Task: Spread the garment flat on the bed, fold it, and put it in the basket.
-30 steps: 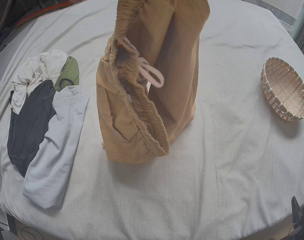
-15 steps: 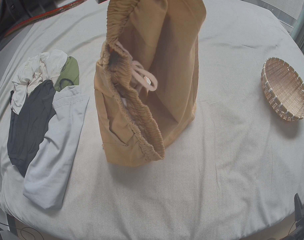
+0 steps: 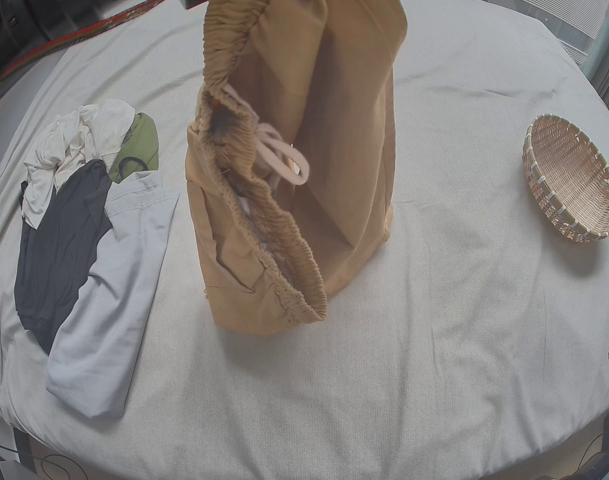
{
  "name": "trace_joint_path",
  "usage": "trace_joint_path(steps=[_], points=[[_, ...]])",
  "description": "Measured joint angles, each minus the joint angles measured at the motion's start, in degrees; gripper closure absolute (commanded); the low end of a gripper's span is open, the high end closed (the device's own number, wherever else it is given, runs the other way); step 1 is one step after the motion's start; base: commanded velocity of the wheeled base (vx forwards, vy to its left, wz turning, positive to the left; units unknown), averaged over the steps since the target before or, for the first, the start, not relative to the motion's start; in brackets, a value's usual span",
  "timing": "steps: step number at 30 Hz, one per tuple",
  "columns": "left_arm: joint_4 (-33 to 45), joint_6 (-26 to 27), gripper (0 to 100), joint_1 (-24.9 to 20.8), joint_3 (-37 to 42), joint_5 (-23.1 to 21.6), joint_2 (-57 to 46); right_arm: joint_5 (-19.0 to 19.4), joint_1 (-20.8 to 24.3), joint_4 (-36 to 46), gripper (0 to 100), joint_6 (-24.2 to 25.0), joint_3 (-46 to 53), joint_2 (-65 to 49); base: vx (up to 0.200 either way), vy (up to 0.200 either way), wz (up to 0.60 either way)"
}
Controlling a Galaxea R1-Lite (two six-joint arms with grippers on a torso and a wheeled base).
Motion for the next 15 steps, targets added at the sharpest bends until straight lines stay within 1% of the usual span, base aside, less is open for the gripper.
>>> trace_joint_path(steps=[3,6,10,15], points=[[0.00,0.00,100,0.20,-0.02,-0.02,-0.07,2.16,2.95,-1.89,0,5.10,-3.79,7.00,0.000,0.000,0.00],[-0.02,0.02,100,0.38,-0.06,-0.09,-0.13,3.68,5.96,-4.99,0,9.09,-7.00,14.62,0.000,0.000,0.00],[-0.07,0.02,100,0.55,-0.17,-0.26,-0.16,4.97,9.40,-11.03,0,12.11,-9.64,24.95,0.000,0.000,0.00],[-0.09,0.05,100,0.66,-0.59,-0.38,-0.09,5.83,11.86,-21.30,0,13.63,-10.85,37.18,0.000,0.000,0.00]])
